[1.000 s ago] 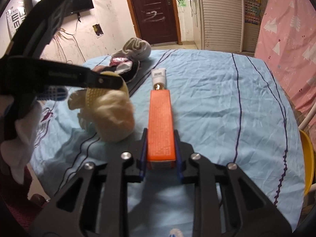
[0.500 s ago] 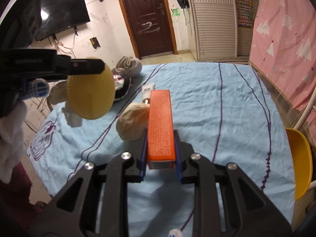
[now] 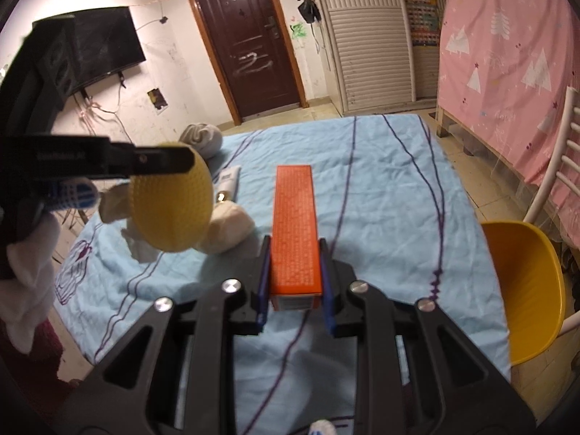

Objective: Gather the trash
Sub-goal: 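Open the left tool to drop the brush and grasp the white crumpled tissue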

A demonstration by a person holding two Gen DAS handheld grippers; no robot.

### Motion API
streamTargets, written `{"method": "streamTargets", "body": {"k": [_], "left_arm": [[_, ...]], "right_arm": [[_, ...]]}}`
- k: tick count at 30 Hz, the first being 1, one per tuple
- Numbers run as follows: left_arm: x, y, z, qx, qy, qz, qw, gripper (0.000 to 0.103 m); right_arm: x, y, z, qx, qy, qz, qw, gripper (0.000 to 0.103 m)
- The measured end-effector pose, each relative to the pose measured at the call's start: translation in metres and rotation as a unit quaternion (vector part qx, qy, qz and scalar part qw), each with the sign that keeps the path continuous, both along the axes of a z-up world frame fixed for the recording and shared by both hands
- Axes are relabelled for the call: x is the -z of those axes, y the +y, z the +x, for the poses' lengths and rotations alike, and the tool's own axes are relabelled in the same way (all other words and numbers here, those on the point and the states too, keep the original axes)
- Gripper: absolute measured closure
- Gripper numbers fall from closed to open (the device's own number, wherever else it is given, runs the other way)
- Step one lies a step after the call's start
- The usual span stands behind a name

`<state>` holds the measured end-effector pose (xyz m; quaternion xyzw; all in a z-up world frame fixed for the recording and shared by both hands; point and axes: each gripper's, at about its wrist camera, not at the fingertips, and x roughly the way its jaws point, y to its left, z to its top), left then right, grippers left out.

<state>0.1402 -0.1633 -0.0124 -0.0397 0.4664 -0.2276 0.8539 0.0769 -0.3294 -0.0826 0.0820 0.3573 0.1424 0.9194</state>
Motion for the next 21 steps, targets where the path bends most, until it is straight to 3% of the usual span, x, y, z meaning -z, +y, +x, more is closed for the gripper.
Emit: {"method": "streamTargets", "body": {"k": [8,11,13,14,21], "left_arm": [[0.013,-0.018,0.004,0.016,0.022,0.011,0.9996,0.095],[0.013,-0.023,0.005,0.017,0.021,0.028,0.9992,0.083],[0.012,-0.025,0.008,0.015,0.021,0.038,0.9989,0.061],[0.012,-0.026,0.009,0.015,0.021,0.040,0.9989,0.057],[0.017,-0.038,0.008,0.024,0.022,0.061,0.9976,0.054]], "right_arm": [[0.008,-0.011,0.001,0.002,0.006,0.013,1.000,0.081],[0.010,-0.012,0.000,0.001,0.007,0.017,1.000,0.081],[0.011,-0.014,0.000,0.000,0.008,0.021,1.000,0.081],[0.011,-0.015,0.000,0.001,0.007,0.022,1.000,0.081],[0.014,-0.023,0.000,0.008,0.009,0.027,1.000,0.081]]}}
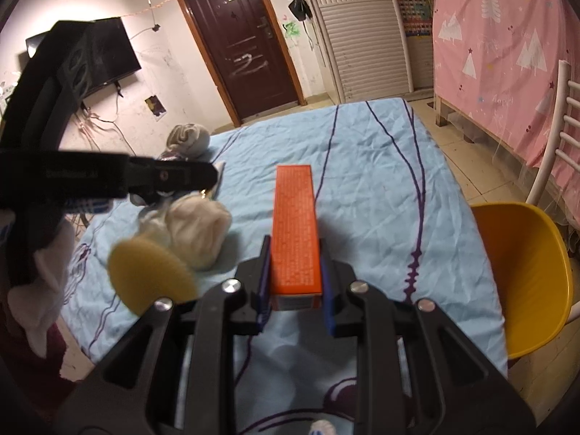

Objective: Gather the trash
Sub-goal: 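Open the left tool to drop the brush and grasp the white crumpled tissue, then carry the tissue and orange block to the yellow bin and open both tools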

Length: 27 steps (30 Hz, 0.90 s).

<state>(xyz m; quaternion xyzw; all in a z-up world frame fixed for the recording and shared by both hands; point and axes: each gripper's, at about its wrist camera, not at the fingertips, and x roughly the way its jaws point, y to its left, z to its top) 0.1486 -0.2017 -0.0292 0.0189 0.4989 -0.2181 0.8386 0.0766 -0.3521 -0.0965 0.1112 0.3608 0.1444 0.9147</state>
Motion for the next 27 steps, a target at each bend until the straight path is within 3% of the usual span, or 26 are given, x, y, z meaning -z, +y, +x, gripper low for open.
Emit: {"method": "streamTargets", "body": {"k": [7,11,17,21,27], "left_arm": [[-0.018,0.010,-0.022,0.006,-0.022,0.005,0.9997,0.054],[-0.021,0.023,-0.038,0.016,-0.014,0.007,0.9998,0.054],[-0.004,0.048,-0.028,-0.026,0.004,0.021,0.9994,0.055],[0.019,0.050,-0.020,-0.024,0.036,0.030,0.9986,0.062],[0.031,0.051,-0.020,-0.016,0.050,0.022,0.9984,0.087]], "right_arm": [[0.000,-0.009,0.000,0.006,-0.003,0.008,1.000,0.081],[0.002,-0.011,0.002,0.005,-0.002,0.014,1.000,0.081],[0.001,-0.010,0.000,0.003,-0.005,0.016,1.000,0.081],[0.001,-0.011,-0.001,0.005,-0.005,0.016,1.000,0.081],[0.000,-0.013,-0.002,0.007,-0.004,0.016,1.000,0.081]]}}
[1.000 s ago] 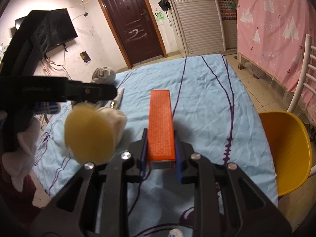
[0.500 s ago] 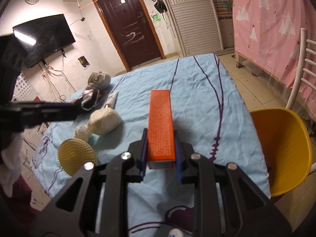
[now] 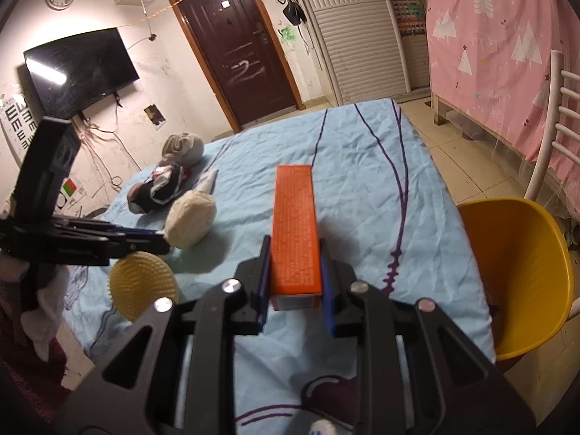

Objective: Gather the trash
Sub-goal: 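Carry the tissue and orange block to the yellow bin and open both tools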

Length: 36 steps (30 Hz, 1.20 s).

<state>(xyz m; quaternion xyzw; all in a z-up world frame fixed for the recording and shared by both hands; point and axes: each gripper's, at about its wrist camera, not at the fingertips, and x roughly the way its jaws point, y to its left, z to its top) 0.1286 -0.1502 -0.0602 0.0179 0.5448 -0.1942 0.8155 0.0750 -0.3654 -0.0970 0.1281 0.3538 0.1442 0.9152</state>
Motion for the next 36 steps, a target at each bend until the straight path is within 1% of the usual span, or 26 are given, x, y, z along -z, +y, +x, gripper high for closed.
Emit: {"method": "streamTargets", "body": {"k": [1,4,9,15,18,22,30,36], "left_arm": [[-0.001,0.000,-0.001,-0.001,-0.003,0.002,1.0000,0.089],[-0.009,0.004,-0.004,-0.008,-0.015,-0.006,0.9998,0.090],[-0.039,0.008,-0.008,-0.020,-0.055,-0.013,0.9982,0.090],[-0.073,-0.014,-0.006,-0.003,-0.094,-0.019,0.9953,0.090],[-0.087,-0.036,-0.003,0.009,-0.110,-0.029,0.9935,0.090],[-0.095,-0.069,0.006,0.023,-0.118,-0.045,0.9917,0.090],[-0.097,-0.143,0.018,0.070,-0.107,-0.061,0.9900,0.090],[-0.093,-0.194,0.030,0.093,-0.097,-0.083,0.9874,0.090]], "right_arm": [[0.000,-0.001,0.000,0.001,-0.001,0.001,1.000,0.081],[-0.003,-0.003,-0.001,0.006,-0.007,0.003,1.000,0.081],[-0.009,-0.011,-0.002,0.014,-0.017,0.006,1.000,0.081],[-0.020,-0.032,-0.004,0.036,-0.034,0.008,0.999,0.081],[-0.025,-0.051,-0.005,0.053,-0.043,0.008,0.998,0.081],[-0.031,-0.083,-0.008,0.082,-0.052,0.013,0.995,0.081],[-0.029,-0.131,-0.012,0.121,-0.049,0.015,0.991,0.081],[-0.021,-0.171,-0.014,0.157,-0.044,0.019,0.986,0.081]]}}
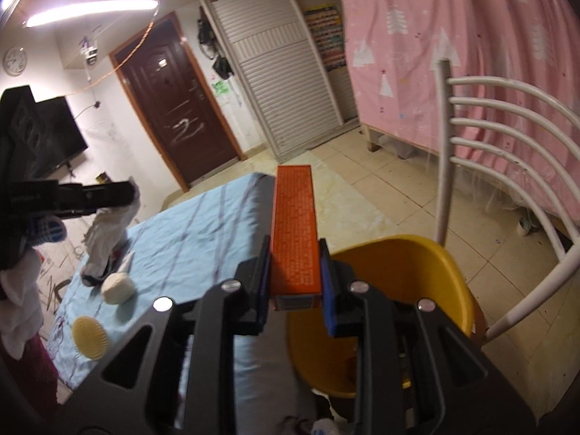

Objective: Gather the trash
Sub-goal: 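Carry the tissue and orange block to the yellow bin and open both tools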

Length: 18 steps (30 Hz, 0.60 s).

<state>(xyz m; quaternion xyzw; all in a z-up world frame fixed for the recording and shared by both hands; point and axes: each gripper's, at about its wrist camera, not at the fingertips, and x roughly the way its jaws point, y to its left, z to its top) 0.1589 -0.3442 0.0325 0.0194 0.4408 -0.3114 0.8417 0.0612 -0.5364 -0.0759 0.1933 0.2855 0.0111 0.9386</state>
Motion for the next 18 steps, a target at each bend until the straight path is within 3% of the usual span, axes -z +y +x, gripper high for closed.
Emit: {"method": "streamTargets", "body": {"k": [9,11,12,14,18], "left_arm": [[0.014,-0.076,0.009,0.026,0.005,-0.019,0.9995,0.090],[0.015,-0.087,0.009,0.024,-0.002,-0.019,0.9995,0.090],[0.016,-0.093,0.010,0.023,-0.004,-0.018,0.9996,0.089],[0.017,-0.103,0.014,0.023,-0.001,-0.019,0.9996,0.084],[0.021,-0.113,0.023,0.020,0.015,-0.028,0.9993,0.055]], "right_arm": [[0.036,-0.036,0.002,0.049,0.028,0.018,0.998,0.079],[0.040,-0.041,0.003,0.055,0.028,0.020,0.998,0.056],[0.042,-0.044,0.003,0.060,0.026,0.021,0.998,0.051],[0.044,-0.045,0.004,0.063,0.028,0.025,0.997,0.050],[0.048,-0.051,0.003,0.073,0.029,0.031,0.996,0.050]]}}
